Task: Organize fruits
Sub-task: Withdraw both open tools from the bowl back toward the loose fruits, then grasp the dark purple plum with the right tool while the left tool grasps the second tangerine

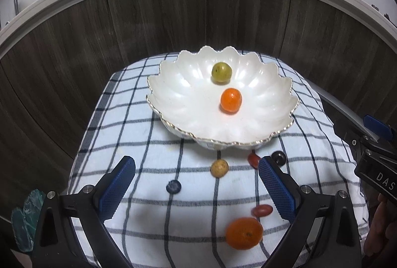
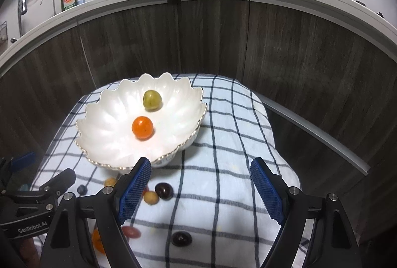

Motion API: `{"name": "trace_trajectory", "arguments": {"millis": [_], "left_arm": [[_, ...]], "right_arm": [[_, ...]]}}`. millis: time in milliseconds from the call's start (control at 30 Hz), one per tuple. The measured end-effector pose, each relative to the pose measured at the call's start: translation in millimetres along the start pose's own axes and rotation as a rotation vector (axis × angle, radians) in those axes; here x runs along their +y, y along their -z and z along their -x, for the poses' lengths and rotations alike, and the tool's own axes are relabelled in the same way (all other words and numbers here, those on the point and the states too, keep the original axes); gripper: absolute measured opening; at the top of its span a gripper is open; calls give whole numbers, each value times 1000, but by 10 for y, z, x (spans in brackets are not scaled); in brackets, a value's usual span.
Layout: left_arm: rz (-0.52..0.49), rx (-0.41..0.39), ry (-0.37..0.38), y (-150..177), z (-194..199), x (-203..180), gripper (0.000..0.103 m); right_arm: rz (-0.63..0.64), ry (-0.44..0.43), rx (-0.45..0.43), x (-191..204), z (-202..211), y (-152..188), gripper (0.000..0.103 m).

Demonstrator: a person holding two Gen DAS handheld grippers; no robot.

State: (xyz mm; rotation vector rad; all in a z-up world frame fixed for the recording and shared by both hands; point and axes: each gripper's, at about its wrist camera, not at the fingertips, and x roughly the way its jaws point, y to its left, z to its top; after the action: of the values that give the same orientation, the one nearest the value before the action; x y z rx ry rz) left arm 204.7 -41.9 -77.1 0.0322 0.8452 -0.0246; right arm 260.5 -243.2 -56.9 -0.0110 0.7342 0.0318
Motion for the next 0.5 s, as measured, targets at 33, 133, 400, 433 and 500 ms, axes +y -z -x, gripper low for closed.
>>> {"name": "trace_trajectory", "arguments": {"millis": [33, 133, 400, 433, 500], "left_arm": [[0, 3, 2, 24, 3, -6, 101], [2, 11, 11, 104, 14, -29, 101], [-27, 19, 27, 317, 40, -109, 101], [-32, 20, 27, 338, 38, -117, 101], [-37, 22, 30, 377, 39, -129, 101]], "right_arm": [[1, -1, 2, -7, 7, 21, 83], [6, -3, 5, -18, 24, 79, 83], [34, -20, 16, -25, 58, 269, 83], [39, -21, 17, -25, 59, 292, 83], [51, -27, 19, -16, 63, 340, 83]]}}
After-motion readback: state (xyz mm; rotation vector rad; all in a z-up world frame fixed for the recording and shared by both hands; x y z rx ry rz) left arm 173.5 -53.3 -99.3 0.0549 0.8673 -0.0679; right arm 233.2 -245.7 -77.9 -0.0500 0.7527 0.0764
